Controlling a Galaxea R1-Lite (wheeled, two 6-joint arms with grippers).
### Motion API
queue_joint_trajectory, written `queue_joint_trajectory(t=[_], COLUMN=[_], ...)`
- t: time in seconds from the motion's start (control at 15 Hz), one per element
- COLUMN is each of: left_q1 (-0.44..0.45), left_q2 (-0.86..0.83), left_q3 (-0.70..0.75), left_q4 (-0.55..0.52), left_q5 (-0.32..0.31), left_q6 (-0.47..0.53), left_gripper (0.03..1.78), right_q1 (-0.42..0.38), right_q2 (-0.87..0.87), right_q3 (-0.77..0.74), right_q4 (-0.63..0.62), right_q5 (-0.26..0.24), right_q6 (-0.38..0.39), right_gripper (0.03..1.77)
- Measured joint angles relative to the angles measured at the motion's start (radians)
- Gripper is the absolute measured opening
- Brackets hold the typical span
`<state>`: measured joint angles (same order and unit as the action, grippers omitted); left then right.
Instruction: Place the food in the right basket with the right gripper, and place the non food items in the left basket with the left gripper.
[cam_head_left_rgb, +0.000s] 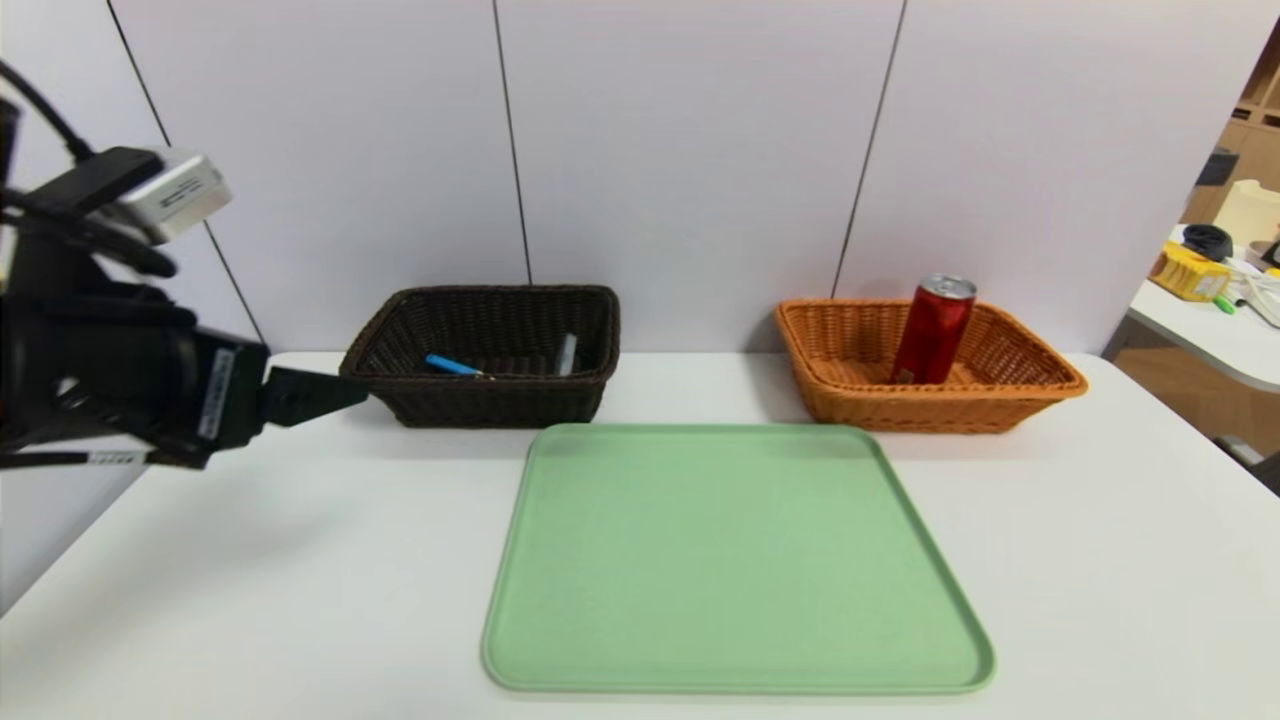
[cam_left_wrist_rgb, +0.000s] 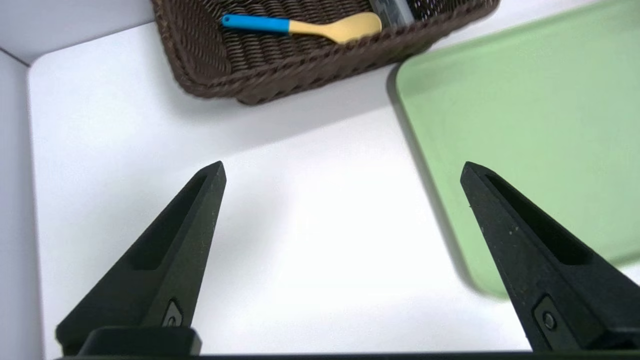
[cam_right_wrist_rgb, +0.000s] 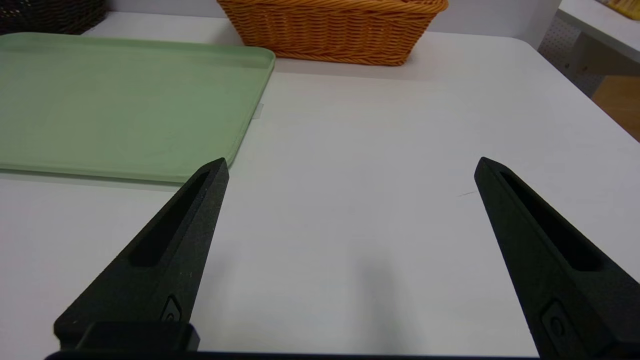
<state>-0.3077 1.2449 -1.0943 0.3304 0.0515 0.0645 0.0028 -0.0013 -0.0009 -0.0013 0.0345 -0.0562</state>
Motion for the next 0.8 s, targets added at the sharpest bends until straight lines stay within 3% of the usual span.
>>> queue_joint_trajectory(t=[0.33,0.67,0.8], left_q1=[0.033,0.161,0.181], left_q2=[-0.434,-0.73,-0.823], left_q3=[0.406,0.704,0.759], left_q4=[-0.187,-0.398,-0.41], left_q5=[-0.033,-0.226,-0.245], left_q6=[0.076,0.097,0.103], left_gripper=[1.68,1.69,1.69], right_q1=[0.0,0.0,0.0], right_q2=[0.0,0.0,0.0], right_q3=[0.0,0.0,0.0], right_q4=[0.0,0.0,0.0], right_q5=[0.0,0.0,0.0], right_q6=[0.0,0.0,0.0], right_gripper=[1.7,1.7,1.7])
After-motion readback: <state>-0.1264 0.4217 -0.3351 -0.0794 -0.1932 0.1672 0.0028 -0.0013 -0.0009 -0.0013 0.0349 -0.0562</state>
